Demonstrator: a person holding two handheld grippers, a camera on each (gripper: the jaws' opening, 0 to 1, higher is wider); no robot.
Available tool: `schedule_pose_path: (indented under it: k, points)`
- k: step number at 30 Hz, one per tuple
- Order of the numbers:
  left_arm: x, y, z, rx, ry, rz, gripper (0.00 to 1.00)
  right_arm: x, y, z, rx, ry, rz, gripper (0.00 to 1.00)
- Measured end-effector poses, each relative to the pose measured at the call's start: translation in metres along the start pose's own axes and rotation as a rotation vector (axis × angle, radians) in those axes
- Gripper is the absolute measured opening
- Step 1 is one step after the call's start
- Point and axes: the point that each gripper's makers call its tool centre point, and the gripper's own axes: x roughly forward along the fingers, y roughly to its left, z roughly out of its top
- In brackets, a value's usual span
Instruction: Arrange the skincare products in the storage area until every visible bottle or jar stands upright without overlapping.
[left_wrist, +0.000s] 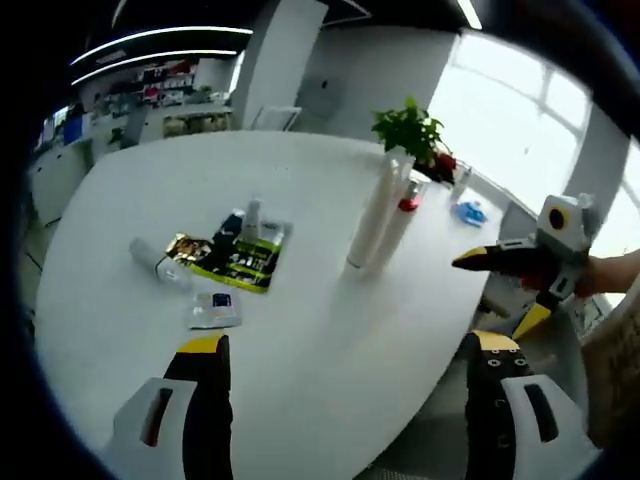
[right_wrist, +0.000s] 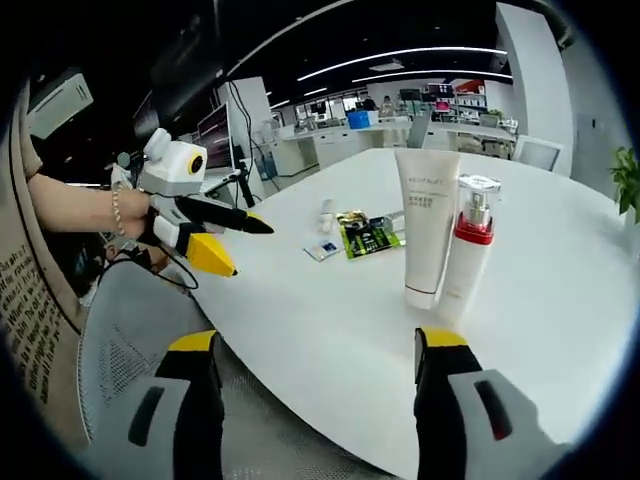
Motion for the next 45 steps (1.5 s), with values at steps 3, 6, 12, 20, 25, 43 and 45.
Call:
schedule_pose_path:
  k: [3,6,12,20,25,43,45]
  points:
    - [-0.010,0.002,-0.011,-0.003,0.002,0.027,0.97,0.000,0.001,0.000,-0.001,0.001,0.002,0.79]
    - [-0.018,0.003,-0.017,-0.014,0.003,0.050,0.97,0.000,0.000,0.000,0.004,-0.001,0.000,0.79]
    - [-0.027,0.008,-0.023,-0.049,-0.024,0.085,0.97,-0.001,-0.002,0.000,0.013,-0.004,-0.008,0.79]
    - [-0.028,0.017,-0.040,-0.060,0.008,0.117,0.95,-0.001,-0.003,0.000,0.019,-0.009,-0.019,0.79]
    - [-0.023,0.014,-0.040,-0.058,0.016,0.105,0.96,-0.002,-0.004,0.000,0.016,-0.009,-0.024,0.79]
    - [-0.009,0.033,-0.027,-0.072,0.097,0.149,0.95,-0.001,-0.005,-0.002,0.018,-0.001,-0.028,0.78]
    - [-0.003,0.038,-0.023,-0.065,0.118,0.155,0.95,-0.001,-0.006,-0.002,0.022,-0.002,-0.032,0.78]
